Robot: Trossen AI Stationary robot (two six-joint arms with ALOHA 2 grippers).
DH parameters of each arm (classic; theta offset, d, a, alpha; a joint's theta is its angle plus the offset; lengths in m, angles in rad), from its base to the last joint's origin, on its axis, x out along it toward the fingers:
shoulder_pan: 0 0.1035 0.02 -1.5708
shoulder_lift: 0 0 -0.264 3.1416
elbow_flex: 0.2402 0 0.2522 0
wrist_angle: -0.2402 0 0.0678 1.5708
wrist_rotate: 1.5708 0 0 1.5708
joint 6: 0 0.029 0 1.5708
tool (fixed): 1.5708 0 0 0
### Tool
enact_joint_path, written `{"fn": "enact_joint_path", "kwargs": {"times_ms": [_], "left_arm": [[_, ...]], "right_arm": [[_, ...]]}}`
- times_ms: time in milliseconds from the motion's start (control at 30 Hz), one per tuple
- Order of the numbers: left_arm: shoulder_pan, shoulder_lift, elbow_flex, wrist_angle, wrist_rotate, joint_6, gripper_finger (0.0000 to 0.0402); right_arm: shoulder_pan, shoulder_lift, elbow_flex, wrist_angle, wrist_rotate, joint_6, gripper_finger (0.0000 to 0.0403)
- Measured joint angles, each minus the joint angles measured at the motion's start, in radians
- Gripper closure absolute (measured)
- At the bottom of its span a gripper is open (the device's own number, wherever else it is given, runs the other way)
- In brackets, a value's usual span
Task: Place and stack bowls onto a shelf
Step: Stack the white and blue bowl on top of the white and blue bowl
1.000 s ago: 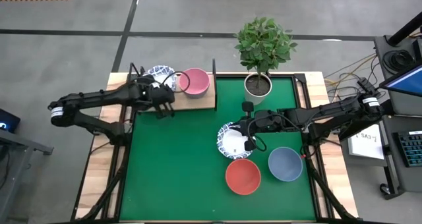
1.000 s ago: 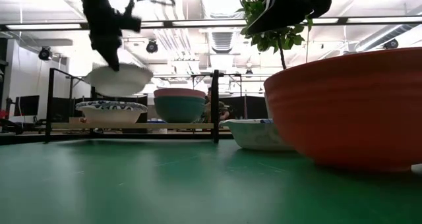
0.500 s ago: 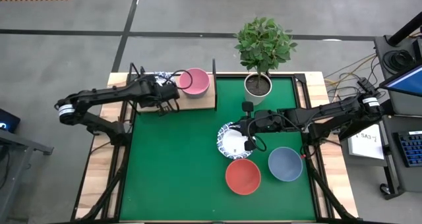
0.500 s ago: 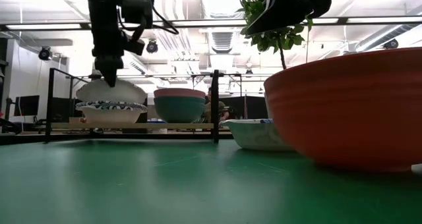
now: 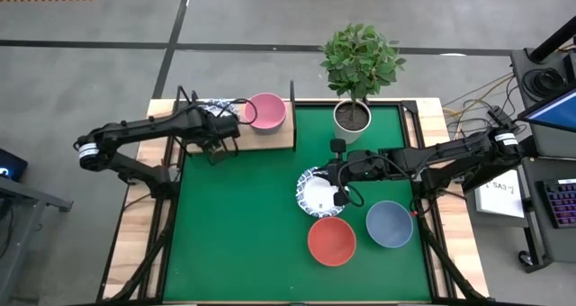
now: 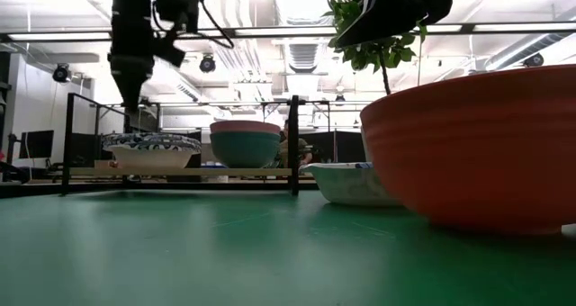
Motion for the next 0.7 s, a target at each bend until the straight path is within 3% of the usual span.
{"fn": "enact_joint_path", "kwargs": {"times_ms": [200, 400, 700], "left_arm": [[-0.117, -0.085, 0.009, 0.112, 0.001, -0.117, 0.0284], [-0.376, -0.175, -0.057, 0.389, 0.010, -0.173, 0.0293], [-0.738, -0.194, -0.215, 0.883, 0.011, 0.050, 0.0294]], "right_arm": [[0.000, 0.000, 0.000, 0.007, 0.000, 0.001, 0.0376], [0.000, 0.000, 0.000, 0.019, 0.000, 0.071, 0.0376], [0.000, 0.000, 0.000, 0.036, -0.008, 0.231, 0.0376]]}}
